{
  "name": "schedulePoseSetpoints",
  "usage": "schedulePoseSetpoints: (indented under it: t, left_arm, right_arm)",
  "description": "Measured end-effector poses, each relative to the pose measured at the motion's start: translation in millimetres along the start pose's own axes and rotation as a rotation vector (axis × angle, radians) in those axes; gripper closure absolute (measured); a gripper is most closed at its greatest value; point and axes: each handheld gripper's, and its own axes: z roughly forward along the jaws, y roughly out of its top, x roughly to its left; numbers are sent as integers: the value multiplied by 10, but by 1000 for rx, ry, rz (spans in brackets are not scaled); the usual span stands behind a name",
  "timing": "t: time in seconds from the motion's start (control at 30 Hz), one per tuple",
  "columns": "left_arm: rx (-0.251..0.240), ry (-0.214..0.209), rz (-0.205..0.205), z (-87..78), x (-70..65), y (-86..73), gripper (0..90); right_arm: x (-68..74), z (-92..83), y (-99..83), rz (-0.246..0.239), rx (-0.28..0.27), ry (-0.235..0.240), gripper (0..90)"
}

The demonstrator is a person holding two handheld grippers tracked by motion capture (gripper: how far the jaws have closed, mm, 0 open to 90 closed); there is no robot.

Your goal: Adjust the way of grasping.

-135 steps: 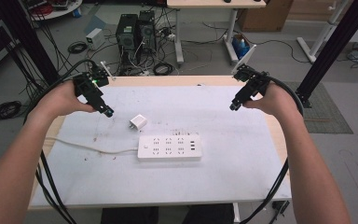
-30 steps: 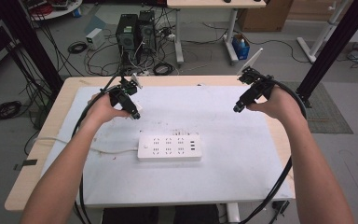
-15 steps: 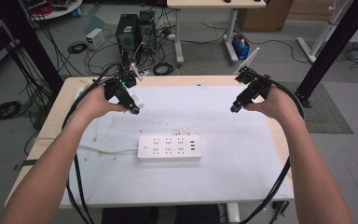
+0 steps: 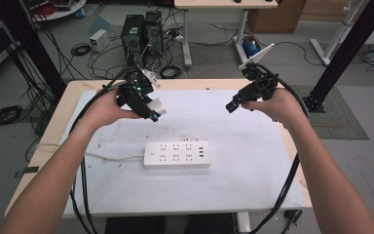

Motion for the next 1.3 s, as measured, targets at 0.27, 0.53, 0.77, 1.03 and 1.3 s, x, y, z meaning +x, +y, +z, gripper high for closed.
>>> schedulePoseSetpoints:
  t: [0.27, 0.53, 0.77, 1.03, 1.3]
  left_arm:
    - [-74, -122, 149, 172, -213, 255, 426]
    - [-163, -158, 195, 261, -388, 468, 426]
    - [-199, -170, 221, 307, -467, 567, 426]
    - [-222, -154, 251, 344, -508, 618, 426]
    - [-236, -104, 287, 360, -525, 629, 425]
  right_arm:
    - [129, 106, -52, 117, -9, 166, 185]
    - [261, 187, -44, 182, -36, 281, 185]
    - [327, 283, -27, 203, -34, 337, 251]
    - [381, 389, -11, 210, -27, 405, 353]
    - [339, 421, -34, 209, -52, 453, 572]
